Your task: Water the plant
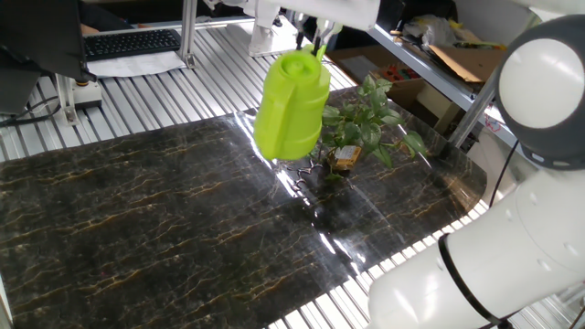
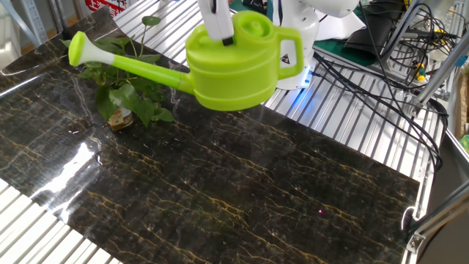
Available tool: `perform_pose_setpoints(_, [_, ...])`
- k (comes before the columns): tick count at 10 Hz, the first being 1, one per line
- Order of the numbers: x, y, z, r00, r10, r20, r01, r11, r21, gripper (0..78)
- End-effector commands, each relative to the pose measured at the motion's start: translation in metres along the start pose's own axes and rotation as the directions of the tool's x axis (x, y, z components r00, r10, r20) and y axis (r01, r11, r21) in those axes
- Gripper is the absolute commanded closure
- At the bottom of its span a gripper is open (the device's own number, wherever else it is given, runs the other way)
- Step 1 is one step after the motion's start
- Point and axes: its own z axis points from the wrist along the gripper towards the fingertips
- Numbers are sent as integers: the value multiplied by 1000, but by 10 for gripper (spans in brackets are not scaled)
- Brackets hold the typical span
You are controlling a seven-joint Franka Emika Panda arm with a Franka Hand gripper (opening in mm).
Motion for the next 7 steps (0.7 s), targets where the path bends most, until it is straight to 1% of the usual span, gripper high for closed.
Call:
perform_pose_setpoints(1, [16,33,86,830,-538,145,505,837,210,764])
perform_pose_setpoints(2, [15,35,92,809,-569,147,529,814,242,764])
perform_pose_setpoints(3, [13,38,100,782,-606,145,555,784,279,764])
perform_pose_setpoints(4, [12,40,103,774,-617,146,564,775,285,764])
perform_pose_setpoints(5, [7,46,119,739,-658,143,606,743,285,764])
perform_pose_setpoints(6, [4,50,130,711,-691,131,641,713,284,764])
perform_pose_setpoints(7, [3,51,135,699,-704,126,657,701,278,764])
